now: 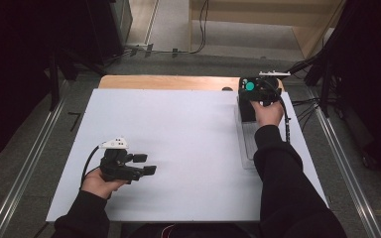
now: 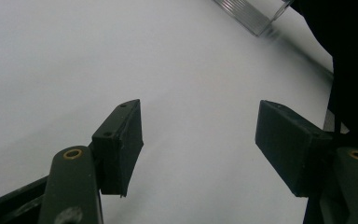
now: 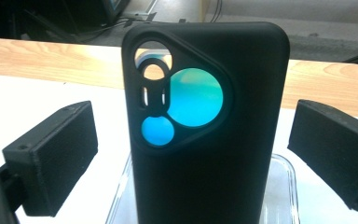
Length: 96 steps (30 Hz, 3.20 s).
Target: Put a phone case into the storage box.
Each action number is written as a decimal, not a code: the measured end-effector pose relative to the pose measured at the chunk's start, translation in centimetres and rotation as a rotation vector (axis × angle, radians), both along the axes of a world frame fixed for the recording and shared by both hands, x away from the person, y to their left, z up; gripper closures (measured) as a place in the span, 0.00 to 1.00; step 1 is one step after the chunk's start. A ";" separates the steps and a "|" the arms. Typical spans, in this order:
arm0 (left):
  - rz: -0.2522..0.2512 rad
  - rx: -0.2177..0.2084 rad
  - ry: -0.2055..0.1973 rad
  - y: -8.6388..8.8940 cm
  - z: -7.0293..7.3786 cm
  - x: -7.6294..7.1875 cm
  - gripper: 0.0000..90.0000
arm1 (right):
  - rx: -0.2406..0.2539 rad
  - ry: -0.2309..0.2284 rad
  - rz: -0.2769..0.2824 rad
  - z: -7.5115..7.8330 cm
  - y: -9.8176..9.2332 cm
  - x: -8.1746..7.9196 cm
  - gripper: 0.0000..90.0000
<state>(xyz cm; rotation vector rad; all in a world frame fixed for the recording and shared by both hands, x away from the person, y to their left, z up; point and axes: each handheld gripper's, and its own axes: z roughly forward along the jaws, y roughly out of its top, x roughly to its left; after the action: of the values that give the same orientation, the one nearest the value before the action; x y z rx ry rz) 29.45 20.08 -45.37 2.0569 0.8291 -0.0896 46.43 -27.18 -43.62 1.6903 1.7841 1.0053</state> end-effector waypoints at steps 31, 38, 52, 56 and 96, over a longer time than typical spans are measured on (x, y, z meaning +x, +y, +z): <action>0.000 0.004 0.001 0.0 0.0 0.0 0.36 | 0.039 0.065 0.144 2.8 0.3 -3.5 0.00; 0.000 0.003 0.002 0.0 0.0 0.1 0.36 | 0.047 0.055 0.180 2.8 0.6 -4.7 0.00; -0.007 0.008 0.005 -0.2 0.0 0.1 0.36 | 0.096 0.038 0.270 3.3 1.4 -7.3 0.13; -0.013 0.007 0.006 -0.2 0.0 0.1 0.36 | 0.098 0.042 0.299 3.1 1.7 -7.8 0.13; -0.037 0.009 0.012 -0.4 0.0 0.1 0.36 | 0.135 0.112 0.574 -0.2 5.6 -15.0 0.22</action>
<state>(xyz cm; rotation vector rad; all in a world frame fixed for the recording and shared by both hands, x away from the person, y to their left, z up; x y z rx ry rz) 29.55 19.72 -45.35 2.0826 0.8004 -0.1186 31.38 -21.62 -43.86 1.3470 2.3973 1.3053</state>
